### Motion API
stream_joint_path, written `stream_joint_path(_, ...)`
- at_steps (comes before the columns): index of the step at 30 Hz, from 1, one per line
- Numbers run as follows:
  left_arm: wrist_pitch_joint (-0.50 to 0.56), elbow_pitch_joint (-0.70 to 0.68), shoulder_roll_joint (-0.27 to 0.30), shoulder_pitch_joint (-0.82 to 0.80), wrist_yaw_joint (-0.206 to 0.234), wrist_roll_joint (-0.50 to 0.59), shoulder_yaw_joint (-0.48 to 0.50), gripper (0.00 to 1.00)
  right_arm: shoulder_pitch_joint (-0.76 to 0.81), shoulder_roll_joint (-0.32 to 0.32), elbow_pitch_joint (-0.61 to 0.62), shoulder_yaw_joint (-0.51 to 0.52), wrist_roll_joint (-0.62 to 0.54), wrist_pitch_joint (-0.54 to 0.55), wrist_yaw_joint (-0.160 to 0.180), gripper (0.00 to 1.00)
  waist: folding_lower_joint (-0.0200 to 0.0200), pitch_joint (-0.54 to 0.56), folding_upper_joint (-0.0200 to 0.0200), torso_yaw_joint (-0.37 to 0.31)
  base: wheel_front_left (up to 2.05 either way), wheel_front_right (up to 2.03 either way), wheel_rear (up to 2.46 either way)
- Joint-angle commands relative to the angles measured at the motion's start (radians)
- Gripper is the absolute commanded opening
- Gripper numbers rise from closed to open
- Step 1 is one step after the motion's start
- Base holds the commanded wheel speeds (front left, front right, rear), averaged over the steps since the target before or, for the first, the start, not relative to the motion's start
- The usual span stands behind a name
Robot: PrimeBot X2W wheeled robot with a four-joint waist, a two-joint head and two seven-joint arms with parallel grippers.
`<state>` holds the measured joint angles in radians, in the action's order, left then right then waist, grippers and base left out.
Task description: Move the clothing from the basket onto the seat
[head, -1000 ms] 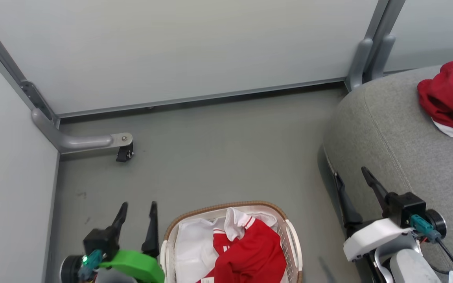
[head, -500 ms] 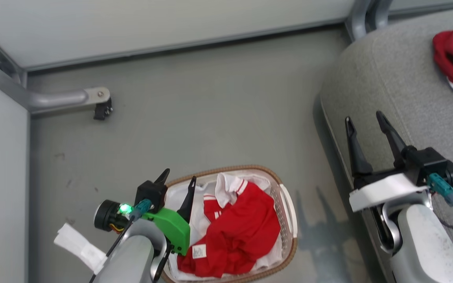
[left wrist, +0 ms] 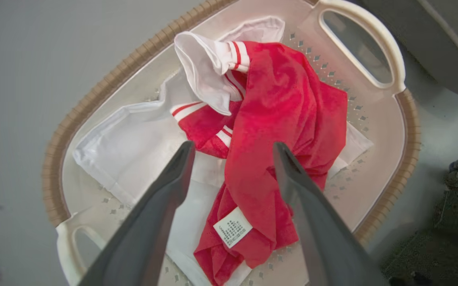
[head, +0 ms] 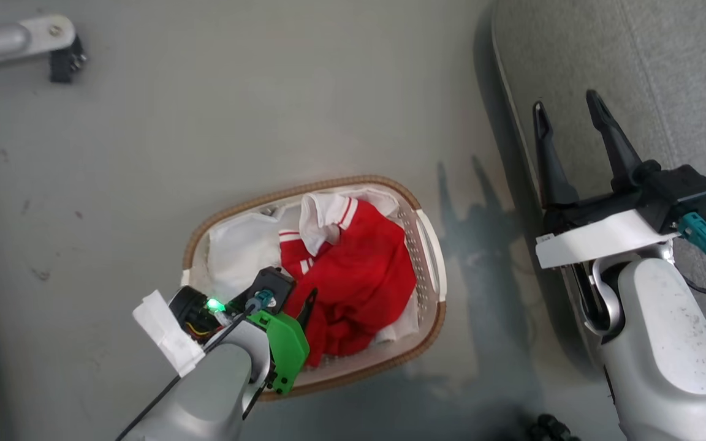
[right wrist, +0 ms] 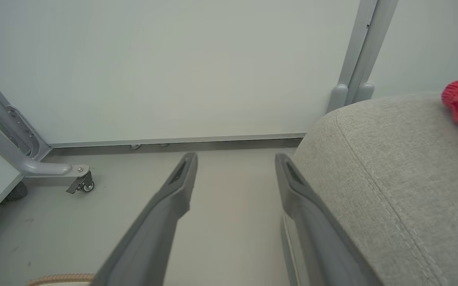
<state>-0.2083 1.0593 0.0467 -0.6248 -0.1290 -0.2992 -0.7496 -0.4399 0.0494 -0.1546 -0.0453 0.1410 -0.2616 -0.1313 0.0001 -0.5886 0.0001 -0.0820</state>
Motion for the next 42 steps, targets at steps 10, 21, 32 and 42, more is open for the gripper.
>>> stream_joint_path(10, 0.043, 0.122, 0.031, -0.137, -0.003, -0.029, -0.146, 1.00, -0.061, 0.002, 0.030, -0.032, 0.054, -0.005, 0.001, 1.00, -0.0001, -0.260, -0.0001, -0.142, 0.00, 0.00, 0.00)
stream_joint_path(21, 0.033, 0.171, 0.033, -0.183, -0.003, -0.082, -0.192, 0.00, -0.066, 0.002, 0.023, -0.037, 0.075, -0.005, 0.001, 1.00, -0.0001, -0.278, -0.0001, -0.158, 0.00, 0.00, 0.00)
stream_joint_path(32, -0.028, 0.122, 0.015, -0.125, -0.003, -0.155, -0.253, 0.00, -0.031, 0.003, -0.014, -0.018, 0.029, -0.005, 0.001, 1.00, -0.0001, -0.142, -0.0001, -0.114, 0.00, 0.00, 0.00)
stream_joint_path(42, -0.058, -0.025, 0.012, -0.066, -0.003, -0.225, -0.264, 0.00, 0.058, 0.003, -0.059, 0.011, -0.035, -0.005, 0.001, 1.00, -0.0001, 0.105, -0.0001, -0.042, 0.00, 0.00, 0.00)
